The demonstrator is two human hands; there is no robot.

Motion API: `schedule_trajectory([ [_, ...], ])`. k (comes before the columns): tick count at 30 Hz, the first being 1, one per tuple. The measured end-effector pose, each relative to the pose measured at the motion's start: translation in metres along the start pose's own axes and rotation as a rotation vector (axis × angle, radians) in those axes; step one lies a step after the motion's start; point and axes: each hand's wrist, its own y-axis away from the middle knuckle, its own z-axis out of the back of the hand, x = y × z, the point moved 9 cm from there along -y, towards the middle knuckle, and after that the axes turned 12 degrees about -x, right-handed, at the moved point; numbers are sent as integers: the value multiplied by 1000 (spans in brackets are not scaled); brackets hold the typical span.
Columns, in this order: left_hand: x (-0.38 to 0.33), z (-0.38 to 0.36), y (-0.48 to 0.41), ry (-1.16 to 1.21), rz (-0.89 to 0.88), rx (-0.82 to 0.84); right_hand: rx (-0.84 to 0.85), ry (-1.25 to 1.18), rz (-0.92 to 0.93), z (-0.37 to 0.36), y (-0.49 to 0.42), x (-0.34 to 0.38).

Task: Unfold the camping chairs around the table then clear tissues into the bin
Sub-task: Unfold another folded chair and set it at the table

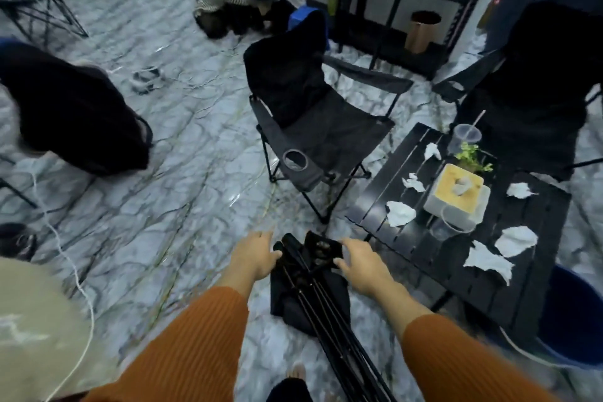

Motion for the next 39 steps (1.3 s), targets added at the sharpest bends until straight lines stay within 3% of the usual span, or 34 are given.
schedule_trajectory([
  [5,64,-113,-63,128,160,29,89,32,37,-122,-61,-29],
  [11,112,-263,-170,390,266,-66,105,10,16,-278,-159,-91],
  [19,185,-435,-316,710,508,-228,-27,-42,56,-451,-316,-133],
  [23,193,-492,-362,887,594,-209,-37,-139,-16,-507,-368,-147],
  [30,191,-526,-373,1304,772,-235,-104,-302,-175,-511,-385,-161],
  [35,161,-463,-326,1480,766,-204,-79,-372,-238,-451,-353,-140],
  [39,140,-386,-267,1495,737,-182,-68,-453,-152,-363,-302,-98],
])
